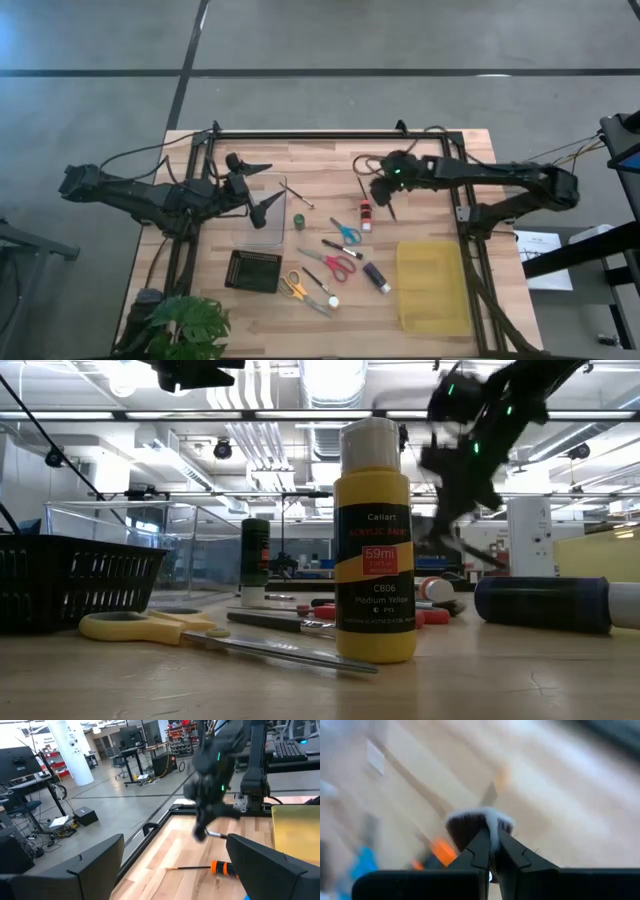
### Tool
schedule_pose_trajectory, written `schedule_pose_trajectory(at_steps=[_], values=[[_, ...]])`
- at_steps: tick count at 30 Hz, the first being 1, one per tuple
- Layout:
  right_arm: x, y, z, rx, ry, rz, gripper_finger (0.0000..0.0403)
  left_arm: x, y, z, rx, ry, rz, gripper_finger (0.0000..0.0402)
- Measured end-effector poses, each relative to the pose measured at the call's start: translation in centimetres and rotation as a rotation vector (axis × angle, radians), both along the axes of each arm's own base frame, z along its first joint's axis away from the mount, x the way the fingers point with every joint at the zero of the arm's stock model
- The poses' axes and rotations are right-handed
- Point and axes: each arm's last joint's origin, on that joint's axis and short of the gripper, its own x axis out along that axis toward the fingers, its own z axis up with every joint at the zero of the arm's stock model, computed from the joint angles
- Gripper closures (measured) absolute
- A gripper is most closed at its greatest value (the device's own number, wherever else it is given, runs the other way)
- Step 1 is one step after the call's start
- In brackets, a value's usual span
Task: Pick & Place Paint Supplies
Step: Put the highlighter brush into the transparent bin
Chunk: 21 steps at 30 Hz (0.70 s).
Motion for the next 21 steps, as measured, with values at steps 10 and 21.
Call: schedule_pose_trajectory(at_steps=[10, 21], values=[[0.0, 2.3, 7.8, -0.291, -0.547, 0.229, 0.0394, 2.2, -0.4, -0.6, 0.054, -0.004, -0.091, 0.0041], [4.9, 3.9, 8.1, -0.442, -0.571, 0.358, 0.0394, 6.1, 0.8, -1.6, 0.071, -0.017, -0.028, 0.0041]])
